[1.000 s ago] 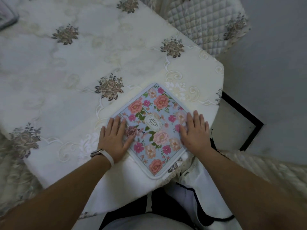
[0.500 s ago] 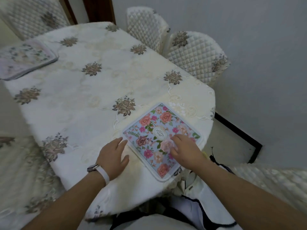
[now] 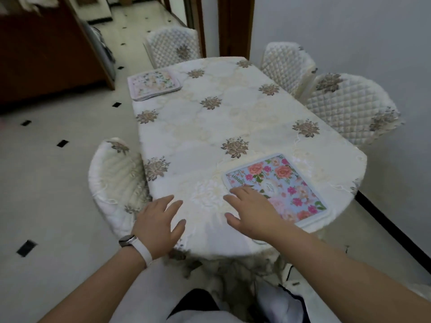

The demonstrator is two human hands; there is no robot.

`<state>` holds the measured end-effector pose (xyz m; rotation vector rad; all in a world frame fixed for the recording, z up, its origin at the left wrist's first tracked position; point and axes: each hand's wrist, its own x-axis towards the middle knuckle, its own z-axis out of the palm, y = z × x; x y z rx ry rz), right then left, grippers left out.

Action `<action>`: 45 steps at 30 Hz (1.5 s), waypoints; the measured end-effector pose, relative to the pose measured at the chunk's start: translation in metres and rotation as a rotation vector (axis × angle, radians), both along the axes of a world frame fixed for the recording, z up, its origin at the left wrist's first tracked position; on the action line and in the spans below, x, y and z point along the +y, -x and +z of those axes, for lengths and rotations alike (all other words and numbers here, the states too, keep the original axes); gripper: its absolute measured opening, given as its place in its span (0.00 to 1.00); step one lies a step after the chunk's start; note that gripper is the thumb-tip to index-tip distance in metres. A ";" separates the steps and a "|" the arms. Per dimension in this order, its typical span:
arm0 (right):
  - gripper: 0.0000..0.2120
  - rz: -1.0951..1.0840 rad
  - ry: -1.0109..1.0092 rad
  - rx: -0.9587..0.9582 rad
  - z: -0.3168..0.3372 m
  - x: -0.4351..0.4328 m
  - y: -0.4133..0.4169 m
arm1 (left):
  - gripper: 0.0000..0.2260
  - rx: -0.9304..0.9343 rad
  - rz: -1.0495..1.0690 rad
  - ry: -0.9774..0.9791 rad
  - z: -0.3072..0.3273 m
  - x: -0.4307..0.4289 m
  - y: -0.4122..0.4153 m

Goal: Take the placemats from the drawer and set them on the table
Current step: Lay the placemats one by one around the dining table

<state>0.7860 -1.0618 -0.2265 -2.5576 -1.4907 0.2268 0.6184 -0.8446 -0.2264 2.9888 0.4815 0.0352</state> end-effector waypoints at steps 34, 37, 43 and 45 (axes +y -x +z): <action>0.22 0.487 -0.195 -0.183 0.045 0.410 0.354 | 0.20 -0.137 0.323 -0.112 0.038 0.321 0.414; 0.22 0.508 -0.206 -0.183 0.053 0.442 0.370 | 0.20 -0.163 0.323 -0.119 0.046 0.350 0.437; 0.23 0.498 -0.232 -0.189 0.068 0.501 0.373 | 0.21 -0.218 0.422 -0.116 0.048 0.398 0.458; 0.24 0.495 -0.222 -0.181 0.068 0.521 0.366 | 0.21 -0.214 0.436 -0.098 0.046 0.412 0.456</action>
